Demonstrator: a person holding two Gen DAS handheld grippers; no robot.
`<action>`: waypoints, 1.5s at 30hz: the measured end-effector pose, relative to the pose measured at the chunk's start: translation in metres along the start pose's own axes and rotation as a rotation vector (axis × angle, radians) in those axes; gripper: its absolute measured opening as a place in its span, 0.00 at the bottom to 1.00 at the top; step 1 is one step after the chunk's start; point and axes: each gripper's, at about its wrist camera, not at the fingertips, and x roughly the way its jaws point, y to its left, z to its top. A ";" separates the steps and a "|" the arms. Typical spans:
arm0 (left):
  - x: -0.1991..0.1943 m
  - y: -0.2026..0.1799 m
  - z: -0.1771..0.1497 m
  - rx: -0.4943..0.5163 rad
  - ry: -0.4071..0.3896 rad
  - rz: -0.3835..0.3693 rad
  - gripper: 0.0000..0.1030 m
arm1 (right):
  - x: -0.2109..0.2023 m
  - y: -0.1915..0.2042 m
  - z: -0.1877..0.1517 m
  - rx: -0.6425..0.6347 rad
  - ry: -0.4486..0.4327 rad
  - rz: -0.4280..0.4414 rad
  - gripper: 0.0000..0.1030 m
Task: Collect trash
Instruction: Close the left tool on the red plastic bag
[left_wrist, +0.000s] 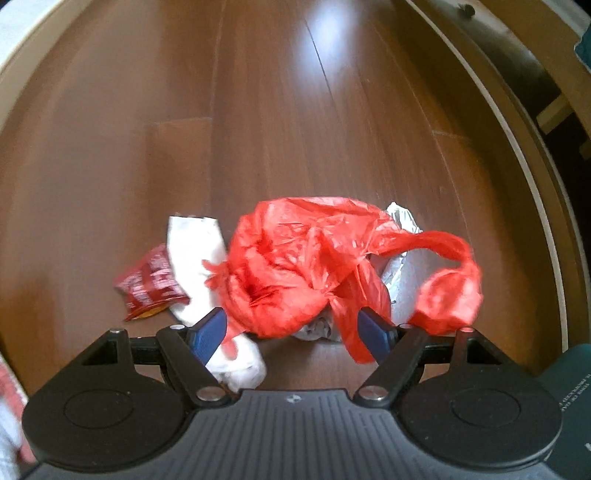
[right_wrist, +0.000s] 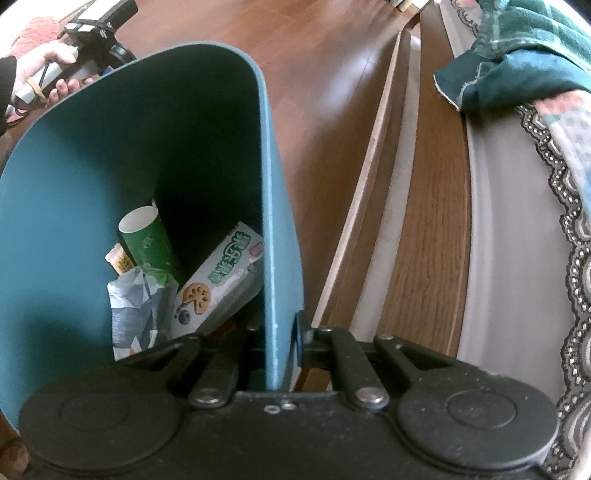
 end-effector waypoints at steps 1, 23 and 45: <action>0.005 -0.002 0.000 0.006 0.003 0.007 0.75 | 0.001 0.002 0.000 0.000 0.005 -0.007 0.05; -0.035 0.021 -0.013 -0.109 -0.081 -0.076 0.03 | 0.004 0.001 -0.001 0.017 0.035 -0.028 0.05; 0.016 -0.009 0.041 0.019 -0.067 -0.028 0.78 | 0.004 0.004 0.004 0.010 0.046 -0.031 0.08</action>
